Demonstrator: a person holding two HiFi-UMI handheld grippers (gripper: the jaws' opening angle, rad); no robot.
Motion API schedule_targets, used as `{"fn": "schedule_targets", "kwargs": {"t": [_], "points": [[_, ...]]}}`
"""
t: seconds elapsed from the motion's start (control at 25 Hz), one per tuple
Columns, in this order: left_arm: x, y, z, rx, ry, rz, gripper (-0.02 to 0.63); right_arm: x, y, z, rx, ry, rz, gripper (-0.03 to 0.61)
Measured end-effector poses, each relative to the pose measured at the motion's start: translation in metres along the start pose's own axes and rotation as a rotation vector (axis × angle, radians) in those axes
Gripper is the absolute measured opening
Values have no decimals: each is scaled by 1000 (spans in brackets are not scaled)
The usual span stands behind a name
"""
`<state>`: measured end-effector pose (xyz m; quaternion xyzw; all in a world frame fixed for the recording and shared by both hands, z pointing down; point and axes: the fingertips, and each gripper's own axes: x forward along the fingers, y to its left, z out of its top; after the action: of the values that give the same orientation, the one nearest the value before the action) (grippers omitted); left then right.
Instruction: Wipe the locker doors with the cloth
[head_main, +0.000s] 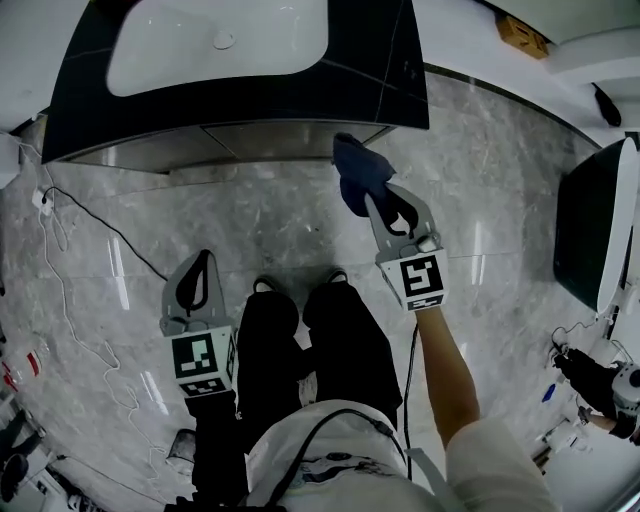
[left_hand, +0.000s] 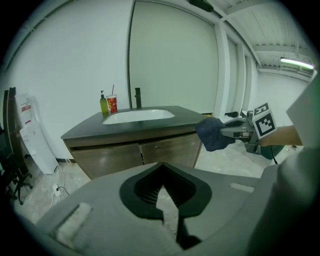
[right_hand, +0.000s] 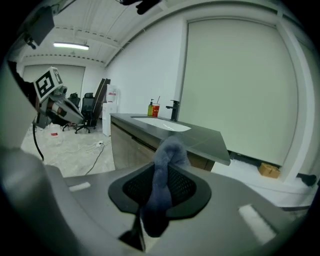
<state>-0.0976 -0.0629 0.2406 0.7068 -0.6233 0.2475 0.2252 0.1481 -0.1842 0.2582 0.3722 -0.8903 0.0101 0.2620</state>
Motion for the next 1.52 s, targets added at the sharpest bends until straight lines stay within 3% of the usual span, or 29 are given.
{"fn": "schedule_targets", "kwargs": {"t": [0.28,0.44,0.64,0.8,1.0,1.2,1.52], "points": [[80,-18,-66,-22,-110,12,2,48,-32,-47,-92,-155,-81,77],[133,-29,-87,-32,-194,-23,2,69,-51,-65,-165,-261,-119,78],[187,-40,-106,19,-295,-57,2,84,-67,-73,-184,-415,-180,80],[213,-45,-126,58,-369,-56,2,89,-85,-76,-250,-473,-249,80],[213,-41,-153,44,-434,-20,2,102,-94,-65,-310,-524,-282,83],[205,-46,-165,45,-448,-26,2,105,-96,-62,-381,-460,-327,81],[183,-40,-184,59,-450,5,2,124,-92,-90,-311,-499,-328,80]]}}
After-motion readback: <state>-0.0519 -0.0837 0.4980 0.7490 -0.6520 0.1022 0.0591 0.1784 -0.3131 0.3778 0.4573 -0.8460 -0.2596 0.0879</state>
